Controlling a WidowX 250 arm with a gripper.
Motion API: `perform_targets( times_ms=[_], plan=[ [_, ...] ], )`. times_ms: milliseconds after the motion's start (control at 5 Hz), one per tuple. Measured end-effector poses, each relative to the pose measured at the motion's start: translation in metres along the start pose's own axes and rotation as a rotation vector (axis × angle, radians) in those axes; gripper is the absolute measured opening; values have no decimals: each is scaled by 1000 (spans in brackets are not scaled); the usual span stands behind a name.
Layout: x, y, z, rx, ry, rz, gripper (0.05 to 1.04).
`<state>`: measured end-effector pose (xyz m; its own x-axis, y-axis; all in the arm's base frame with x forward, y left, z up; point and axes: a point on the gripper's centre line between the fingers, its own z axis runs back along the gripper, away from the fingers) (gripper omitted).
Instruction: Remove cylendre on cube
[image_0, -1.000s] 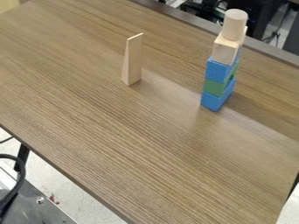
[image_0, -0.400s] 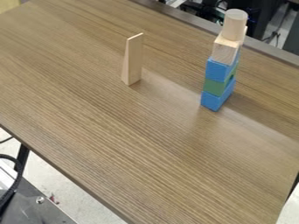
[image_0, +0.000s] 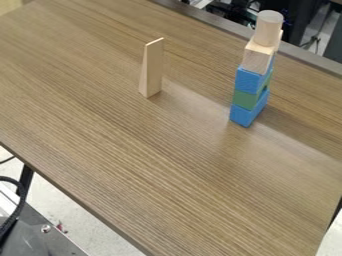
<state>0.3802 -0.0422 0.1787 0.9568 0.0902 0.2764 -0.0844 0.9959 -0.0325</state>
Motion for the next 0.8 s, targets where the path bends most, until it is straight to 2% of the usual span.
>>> perform_targets(
  times_ms=[400, 600, 800],
  plan=[
    [-2, -3, -3, -10, 7, -2, 999],
    [-5, -5, -4, -24, 24, 2, 999],
    [-8, -6, -14, -21, 61, -1, 999]
  ],
)
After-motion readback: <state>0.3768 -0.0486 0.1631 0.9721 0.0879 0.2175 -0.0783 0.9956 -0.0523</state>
